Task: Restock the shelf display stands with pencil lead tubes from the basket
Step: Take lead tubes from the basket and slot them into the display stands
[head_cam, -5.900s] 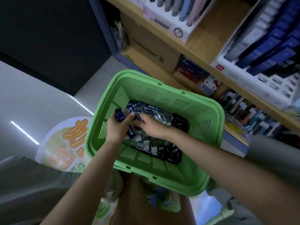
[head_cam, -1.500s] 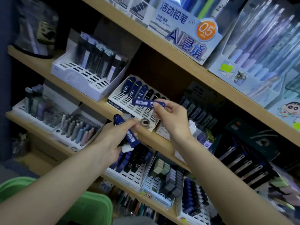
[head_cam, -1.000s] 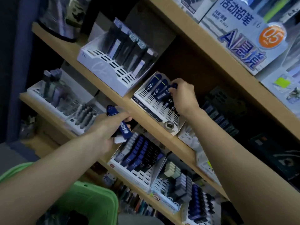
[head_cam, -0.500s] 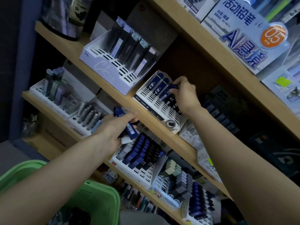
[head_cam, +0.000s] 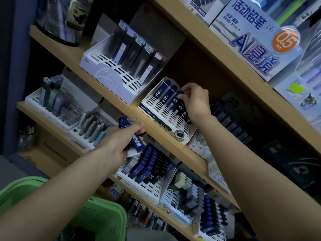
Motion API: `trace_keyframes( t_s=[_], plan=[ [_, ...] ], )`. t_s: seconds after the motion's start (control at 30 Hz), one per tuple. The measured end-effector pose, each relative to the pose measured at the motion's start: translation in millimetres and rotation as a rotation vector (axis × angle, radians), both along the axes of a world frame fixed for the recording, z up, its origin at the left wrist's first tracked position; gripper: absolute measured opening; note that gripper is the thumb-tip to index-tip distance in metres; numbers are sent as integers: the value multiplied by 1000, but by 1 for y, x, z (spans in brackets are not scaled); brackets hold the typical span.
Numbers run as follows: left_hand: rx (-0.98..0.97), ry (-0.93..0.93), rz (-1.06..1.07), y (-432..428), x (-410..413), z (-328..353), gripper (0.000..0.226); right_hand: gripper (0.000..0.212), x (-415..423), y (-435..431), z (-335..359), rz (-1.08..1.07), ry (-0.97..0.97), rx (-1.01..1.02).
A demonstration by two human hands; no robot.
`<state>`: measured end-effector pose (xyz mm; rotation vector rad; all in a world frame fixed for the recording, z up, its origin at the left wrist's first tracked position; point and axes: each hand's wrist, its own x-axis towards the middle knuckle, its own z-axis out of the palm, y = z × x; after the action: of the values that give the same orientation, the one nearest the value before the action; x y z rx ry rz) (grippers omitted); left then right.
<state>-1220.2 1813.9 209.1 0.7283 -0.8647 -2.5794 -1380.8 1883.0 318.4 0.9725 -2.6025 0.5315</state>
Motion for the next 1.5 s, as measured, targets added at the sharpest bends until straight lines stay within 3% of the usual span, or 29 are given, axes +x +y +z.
trace_keyframes(
  t_s=[0.23,0.5,0.57,0.67,0.77,0.9,1.03,1.13,1.33,1.5],
  plan=[
    [38,9,-1,-1,-1,-1,11,17,0,-4,-4,-37,94,180],
    [31,17,10,-2,1,3,8,35,21,2,-23,22,231,25],
    [50,12,22,-3,2,2,20,24,44,3,-29,127,169,-69],
    [18,-21,50,-4,0,-1,33,11,85,10,-44,286,-136,37],
    [-26,-80,105,-5,-1,-5,33,20,108,18,-59,339,-434,137],
    [-173,-150,130,-1,0,-9,37,36,111,18,-66,284,-630,75],
    [-429,-78,172,5,4,-10,30,30,113,19,-65,302,-665,154],
    [-565,-44,161,6,7,-10,24,22,114,20,-62,321,-556,195],
    [-482,7,64,5,10,-7,18,18,101,28,-42,244,-541,8],
    [-252,-4,28,-5,10,-8,6,35,75,22,-16,218,-450,-204]
  ],
)
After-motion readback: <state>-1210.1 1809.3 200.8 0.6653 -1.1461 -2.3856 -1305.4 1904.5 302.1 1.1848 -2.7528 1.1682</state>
